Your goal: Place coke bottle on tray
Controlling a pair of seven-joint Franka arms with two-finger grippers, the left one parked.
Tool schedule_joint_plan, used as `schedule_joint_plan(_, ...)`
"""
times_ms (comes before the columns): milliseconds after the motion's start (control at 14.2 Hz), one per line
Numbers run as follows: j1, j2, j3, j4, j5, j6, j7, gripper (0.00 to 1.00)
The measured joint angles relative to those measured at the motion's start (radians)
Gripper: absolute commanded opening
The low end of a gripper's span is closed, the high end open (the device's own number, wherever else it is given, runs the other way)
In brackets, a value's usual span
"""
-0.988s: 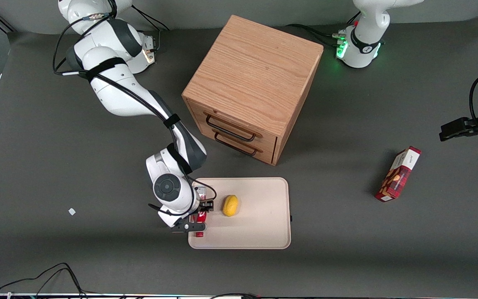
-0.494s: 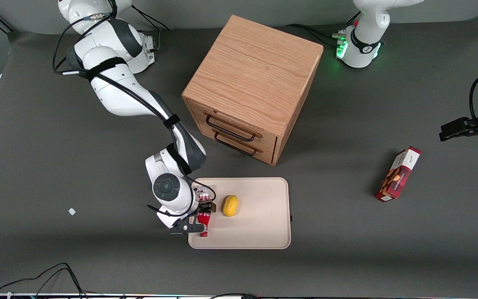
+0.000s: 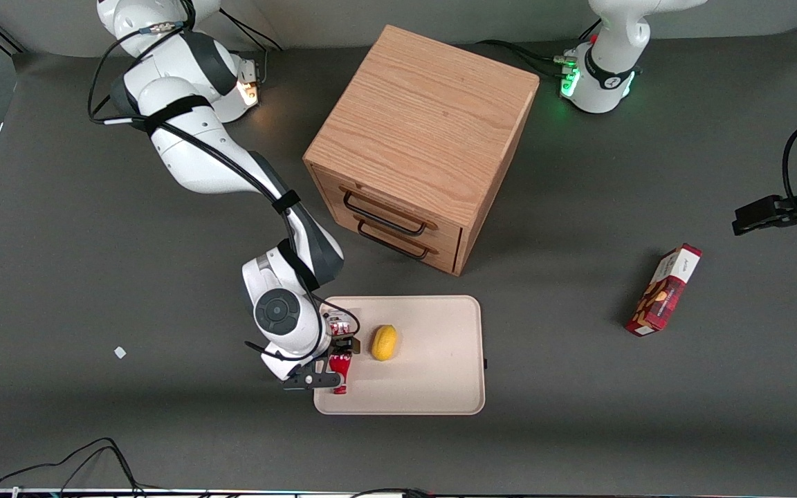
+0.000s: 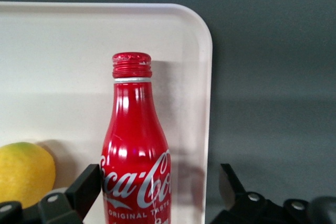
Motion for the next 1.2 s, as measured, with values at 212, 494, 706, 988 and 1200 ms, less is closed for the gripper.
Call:
schedule_joint_plan(212, 0.0, -0.002, 0.0, 0.007, 0.0, -0.009, 0.0, 1.0)
schedule_joint_plan(494, -0.005, -0.071, 0.002, 0.031, 0.032, -0.169, 0.003, 1.0)
schedule_joint_plan(706, -0.039, -0.222, 0.002, -0.075, 0.062, -0.254, 0.003, 1.0)
schedule_joint_plan(988, -0.131, -0.505, 0.032, -0.392, 0.063, -0.268, -0.002, 1.0)
schedule_joint_plan(1200, -0.29, -0.715, 0.144, -0.61, 0.063, -0.294, -0.053, 1.0)
